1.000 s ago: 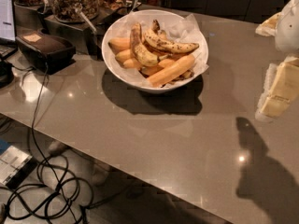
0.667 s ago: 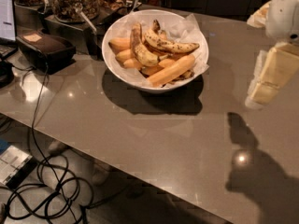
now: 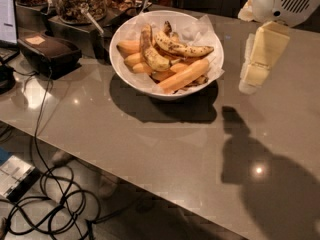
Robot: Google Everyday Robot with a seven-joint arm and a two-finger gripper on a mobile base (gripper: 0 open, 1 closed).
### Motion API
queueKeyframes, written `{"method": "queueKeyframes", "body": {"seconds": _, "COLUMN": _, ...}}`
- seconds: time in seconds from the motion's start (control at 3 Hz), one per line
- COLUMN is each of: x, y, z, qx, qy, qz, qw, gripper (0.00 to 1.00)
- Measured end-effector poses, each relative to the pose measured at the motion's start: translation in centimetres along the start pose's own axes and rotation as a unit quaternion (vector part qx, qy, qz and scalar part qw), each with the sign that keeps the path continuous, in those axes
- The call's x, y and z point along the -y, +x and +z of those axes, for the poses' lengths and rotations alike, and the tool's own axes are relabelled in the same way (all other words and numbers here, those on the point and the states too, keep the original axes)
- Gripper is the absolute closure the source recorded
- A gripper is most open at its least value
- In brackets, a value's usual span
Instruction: Pick banana from white bowl
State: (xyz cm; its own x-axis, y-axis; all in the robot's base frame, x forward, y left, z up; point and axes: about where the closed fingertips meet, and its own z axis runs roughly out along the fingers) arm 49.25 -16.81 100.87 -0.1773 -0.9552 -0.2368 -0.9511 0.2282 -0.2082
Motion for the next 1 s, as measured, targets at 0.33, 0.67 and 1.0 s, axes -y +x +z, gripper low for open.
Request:
{"method": "queueKeyframes", "body": {"seconds": 0.33, "x": 0.7, "y": -0.1, "z": 0.3, "qx": 0.010, "qy": 0.003, "qz": 0.020, "qw": 0.9997, "gripper": 0.00}}
{"method": "queueKeyframes", "body": {"seconds": 0.67, "x": 4.3, "y": -4.0, "z": 2.7, "qx": 0.001, "qy": -0.004, "qz": 0.043, "qw": 0.9990, "gripper": 0.00}}
{"method": "queueKeyframes", "body": {"seconds": 1.0, "x": 4.9, "y": -4.7, "z": 2.7, "qx": 0.012, "qy": 0.008, "qz": 0.041, "qw": 0.9991, "gripper": 0.00}}
